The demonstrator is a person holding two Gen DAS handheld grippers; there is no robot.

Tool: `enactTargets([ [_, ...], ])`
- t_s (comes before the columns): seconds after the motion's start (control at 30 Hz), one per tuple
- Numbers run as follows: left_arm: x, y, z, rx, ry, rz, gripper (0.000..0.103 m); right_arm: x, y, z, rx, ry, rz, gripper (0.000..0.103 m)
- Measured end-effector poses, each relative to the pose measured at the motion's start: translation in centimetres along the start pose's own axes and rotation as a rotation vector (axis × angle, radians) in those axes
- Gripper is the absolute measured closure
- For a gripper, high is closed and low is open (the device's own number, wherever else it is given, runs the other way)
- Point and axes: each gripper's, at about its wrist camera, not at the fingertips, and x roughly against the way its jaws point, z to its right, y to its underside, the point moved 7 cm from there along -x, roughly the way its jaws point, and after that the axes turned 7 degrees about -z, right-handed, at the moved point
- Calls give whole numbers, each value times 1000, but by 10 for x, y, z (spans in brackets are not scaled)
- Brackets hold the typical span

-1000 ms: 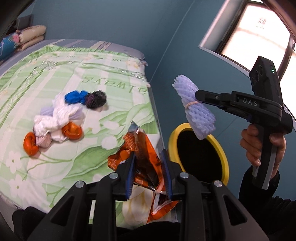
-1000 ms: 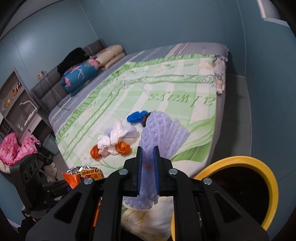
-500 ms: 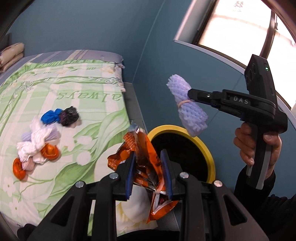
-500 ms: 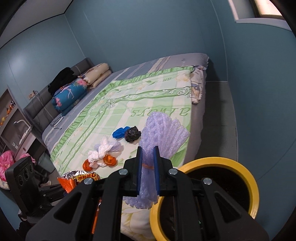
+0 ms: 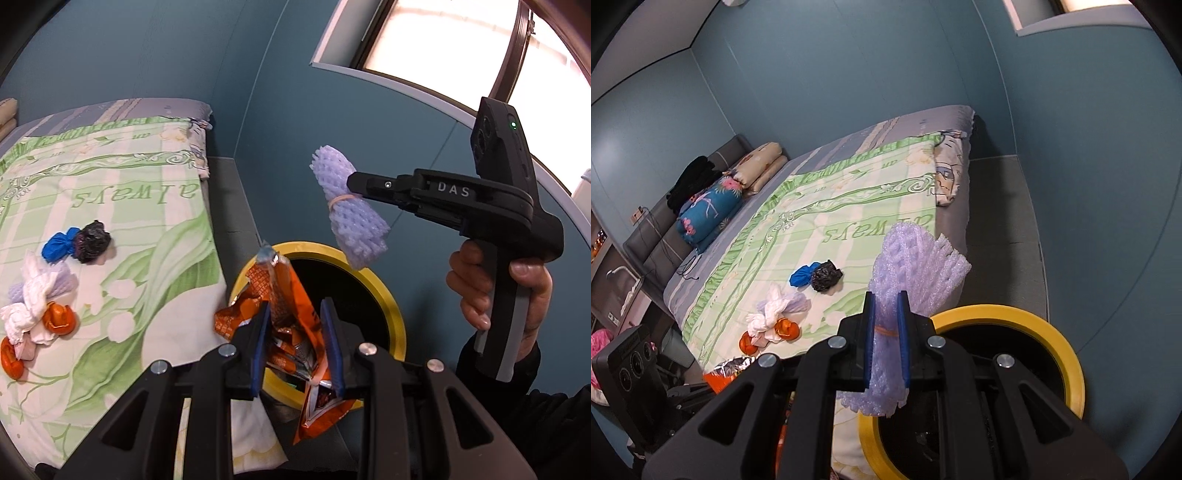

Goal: Collect trash
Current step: 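Carry the orange wrapper and lavender foam net over the bin with both tools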

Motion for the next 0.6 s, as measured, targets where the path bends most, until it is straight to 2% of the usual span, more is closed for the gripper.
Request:
enactTargets([
  [0.6,-52,5,27,-30,38,-87,77,-20,18,36,-61,25,-60,91],
])
